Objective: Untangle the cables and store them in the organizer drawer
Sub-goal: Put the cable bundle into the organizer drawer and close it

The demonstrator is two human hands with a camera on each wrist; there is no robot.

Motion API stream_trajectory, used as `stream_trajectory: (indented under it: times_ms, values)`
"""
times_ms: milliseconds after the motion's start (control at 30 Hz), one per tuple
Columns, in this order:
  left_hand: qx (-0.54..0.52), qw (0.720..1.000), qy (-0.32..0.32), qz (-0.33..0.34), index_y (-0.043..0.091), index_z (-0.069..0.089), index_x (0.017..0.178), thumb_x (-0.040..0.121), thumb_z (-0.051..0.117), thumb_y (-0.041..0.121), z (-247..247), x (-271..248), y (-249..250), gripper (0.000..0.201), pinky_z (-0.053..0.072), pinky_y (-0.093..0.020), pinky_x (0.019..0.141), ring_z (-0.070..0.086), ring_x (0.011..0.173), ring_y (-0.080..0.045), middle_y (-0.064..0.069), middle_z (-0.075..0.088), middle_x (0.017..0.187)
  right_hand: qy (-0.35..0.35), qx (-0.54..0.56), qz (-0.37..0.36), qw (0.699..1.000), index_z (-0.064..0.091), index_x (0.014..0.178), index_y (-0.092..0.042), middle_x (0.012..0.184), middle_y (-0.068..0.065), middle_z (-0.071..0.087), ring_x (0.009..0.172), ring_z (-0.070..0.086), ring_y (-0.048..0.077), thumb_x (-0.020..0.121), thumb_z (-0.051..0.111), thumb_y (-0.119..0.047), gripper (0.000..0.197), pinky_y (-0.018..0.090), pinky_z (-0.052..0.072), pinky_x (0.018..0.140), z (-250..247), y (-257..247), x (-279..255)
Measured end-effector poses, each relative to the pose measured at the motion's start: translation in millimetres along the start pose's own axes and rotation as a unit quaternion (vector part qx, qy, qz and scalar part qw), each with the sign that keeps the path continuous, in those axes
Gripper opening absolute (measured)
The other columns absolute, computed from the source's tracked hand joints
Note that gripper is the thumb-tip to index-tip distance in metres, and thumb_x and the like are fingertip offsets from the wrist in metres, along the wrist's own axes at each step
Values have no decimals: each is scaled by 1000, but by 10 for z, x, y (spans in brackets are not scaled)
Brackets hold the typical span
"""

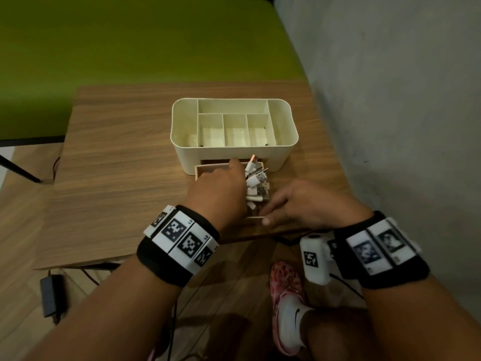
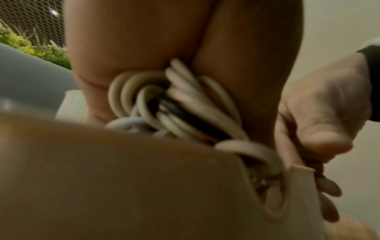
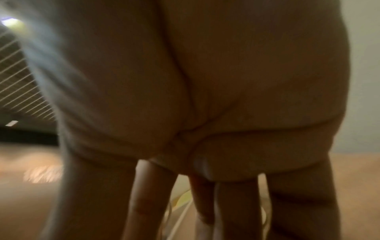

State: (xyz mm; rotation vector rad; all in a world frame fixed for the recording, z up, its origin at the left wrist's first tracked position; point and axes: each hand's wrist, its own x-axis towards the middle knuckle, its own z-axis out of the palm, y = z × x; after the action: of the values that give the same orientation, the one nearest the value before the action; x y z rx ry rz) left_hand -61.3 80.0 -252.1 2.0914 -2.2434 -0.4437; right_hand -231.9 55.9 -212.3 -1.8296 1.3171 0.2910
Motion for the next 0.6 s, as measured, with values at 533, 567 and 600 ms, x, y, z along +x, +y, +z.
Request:
stream_trajectory:
  times_ms: [533,567,600]
  values:
    - [-109,994,-1,27,5,34,135,86,65,37,203,93,-144,66,52,-34,76,67,93,-26,-11,65,113,228,-35,-211,950,42,146,-12,157,-2,33,147,27,15,97,58,-18,52,40,23,121,427,-21,352]
    - [-115,993,10,32,5,37,132,86,65,35,196,70,-154,62,52,-34,76,67,93,-26,-11,66,110,232,-44,-208,949,40,147,-12,158,-1,32,148,25,16,98,56,-19,52,43,23,121,459,-27,370]
    - [-118,992,18,38,4,39,130,86,66,33,195,43,-160,60,52,-34,77,67,93,-26,-11,66,108,235,-55,-202,949,39,149,-14,159,-2,30,148,23,16,99,54,-21,52,45,23,120,481,-22,379]
